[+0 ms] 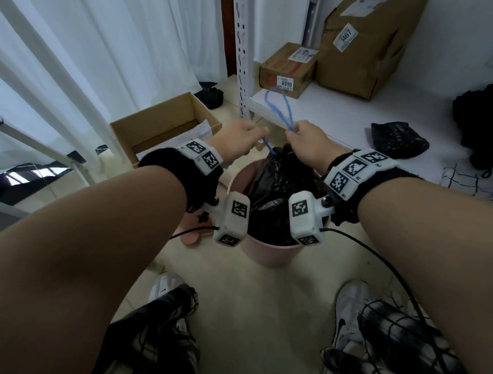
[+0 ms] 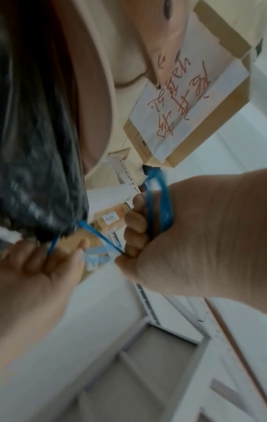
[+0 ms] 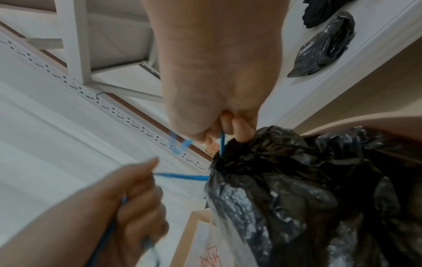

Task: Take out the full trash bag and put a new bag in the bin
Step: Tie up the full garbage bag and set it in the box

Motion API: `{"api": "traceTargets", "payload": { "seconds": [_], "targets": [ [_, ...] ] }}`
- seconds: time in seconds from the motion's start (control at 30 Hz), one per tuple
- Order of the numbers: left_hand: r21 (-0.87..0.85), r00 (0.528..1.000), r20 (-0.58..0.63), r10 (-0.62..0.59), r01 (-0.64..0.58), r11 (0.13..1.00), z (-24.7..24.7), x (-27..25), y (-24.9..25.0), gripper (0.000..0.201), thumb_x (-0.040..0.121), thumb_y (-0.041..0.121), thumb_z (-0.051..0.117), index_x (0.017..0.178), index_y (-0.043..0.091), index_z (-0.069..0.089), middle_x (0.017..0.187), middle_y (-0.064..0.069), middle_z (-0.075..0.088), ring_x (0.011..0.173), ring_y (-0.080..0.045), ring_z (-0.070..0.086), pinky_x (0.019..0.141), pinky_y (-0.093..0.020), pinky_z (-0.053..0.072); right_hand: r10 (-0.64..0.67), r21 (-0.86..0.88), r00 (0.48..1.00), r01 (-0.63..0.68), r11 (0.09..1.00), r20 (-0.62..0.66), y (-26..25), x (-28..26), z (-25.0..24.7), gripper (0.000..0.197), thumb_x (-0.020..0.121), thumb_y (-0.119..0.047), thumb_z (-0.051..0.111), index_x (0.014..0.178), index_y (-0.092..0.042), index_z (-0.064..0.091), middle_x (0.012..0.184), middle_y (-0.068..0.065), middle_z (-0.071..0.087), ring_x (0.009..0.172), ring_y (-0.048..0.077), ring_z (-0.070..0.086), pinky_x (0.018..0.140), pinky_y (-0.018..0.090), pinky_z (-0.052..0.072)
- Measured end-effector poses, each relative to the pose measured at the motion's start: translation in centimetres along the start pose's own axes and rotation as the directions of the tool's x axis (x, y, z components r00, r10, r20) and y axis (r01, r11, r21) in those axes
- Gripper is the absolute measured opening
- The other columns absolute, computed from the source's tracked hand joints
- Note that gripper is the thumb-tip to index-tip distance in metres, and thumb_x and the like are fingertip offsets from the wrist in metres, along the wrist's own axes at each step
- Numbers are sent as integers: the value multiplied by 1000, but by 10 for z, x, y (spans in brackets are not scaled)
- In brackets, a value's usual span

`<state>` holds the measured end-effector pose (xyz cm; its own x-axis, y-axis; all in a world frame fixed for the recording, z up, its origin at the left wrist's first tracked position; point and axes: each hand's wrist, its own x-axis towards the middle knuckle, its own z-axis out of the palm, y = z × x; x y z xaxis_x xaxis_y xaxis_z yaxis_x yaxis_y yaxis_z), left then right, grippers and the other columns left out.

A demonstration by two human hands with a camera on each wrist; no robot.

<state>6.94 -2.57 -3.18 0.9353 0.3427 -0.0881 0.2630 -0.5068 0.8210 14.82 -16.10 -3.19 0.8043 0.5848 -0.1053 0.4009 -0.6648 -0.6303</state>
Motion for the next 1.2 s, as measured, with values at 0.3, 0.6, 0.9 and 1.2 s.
{"api": "traceTargets", "payload": {
  "seconds": [0.3,0.6,0.9,1.2],
  "targets": [
    [-311,990,-80,118,-137,941,-8,4,28,33,99,20,45,70,14,58,74,1,63,56,7,58,60,-9,44,-139,-61,978,150,987,153,-17,-1,6,31,93,-31,54,83,-2,60,69,8,53,76,24,50,52,21,34],
    [-15,976,-184,120,-125,992,-2,1,16,9,93,22,56,92,13,55,91,-1,56,86,-12,52,71,-16,41,-12,138,999,5,990,50,-7,8,7,44,95,-17,47,52,-9,48,55,2,44,48,10,41,44,14,31],
    [476,987,158,-2,-75,876,3,2,6,34,96,30,51,80,0,56,71,-16,55,52,-13,41,55,-28,35,-12,297,995,-18,955,99,-6,11,4,34,93,-17,49,65,-6,64,59,0,53,54,9,44,61,23,37],
    [284,969,-241,-57,127,950,-17,9,0,42,94,26,47,54,19,38,56,3,39,50,-8,35,62,-26,36,51,246,988,-86,965,147,1,10,1,30,97,-19,43,76,-11,63,65,-2,56,49,5,46,50,16,36]
  ]
}}
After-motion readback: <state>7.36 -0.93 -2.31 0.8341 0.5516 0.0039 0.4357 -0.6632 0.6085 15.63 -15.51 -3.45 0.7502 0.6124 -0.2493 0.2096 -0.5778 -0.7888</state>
